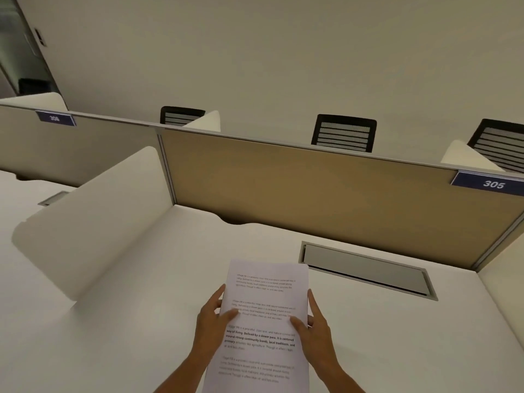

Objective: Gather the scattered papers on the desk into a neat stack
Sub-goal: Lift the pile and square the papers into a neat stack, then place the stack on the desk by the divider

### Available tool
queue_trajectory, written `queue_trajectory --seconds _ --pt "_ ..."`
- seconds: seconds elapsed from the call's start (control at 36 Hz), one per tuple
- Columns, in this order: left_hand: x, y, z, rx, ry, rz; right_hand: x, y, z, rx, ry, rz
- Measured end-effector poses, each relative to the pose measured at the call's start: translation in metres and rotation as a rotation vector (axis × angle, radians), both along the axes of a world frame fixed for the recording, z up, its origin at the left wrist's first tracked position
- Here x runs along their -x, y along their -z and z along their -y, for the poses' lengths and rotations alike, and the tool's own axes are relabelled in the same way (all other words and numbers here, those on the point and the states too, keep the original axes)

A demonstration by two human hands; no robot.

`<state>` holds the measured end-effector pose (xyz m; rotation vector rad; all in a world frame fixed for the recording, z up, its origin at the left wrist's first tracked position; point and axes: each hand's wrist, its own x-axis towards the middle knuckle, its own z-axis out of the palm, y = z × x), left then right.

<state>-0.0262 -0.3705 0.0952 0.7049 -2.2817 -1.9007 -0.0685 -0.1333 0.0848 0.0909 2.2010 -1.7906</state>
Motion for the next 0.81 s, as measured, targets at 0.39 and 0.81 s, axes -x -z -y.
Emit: queue_trajectory --seconds 0.39,0.81 --pt "0.021 0.004 0.097 0.011 0.013 0.003 0.025 0.005 0.095 -0.026 -0.034 0.045" --pt "0.08 0.007 0.228 -0.018 0.037 0.081 0.082 0.007 0.217 0.007 0.073 0.112"
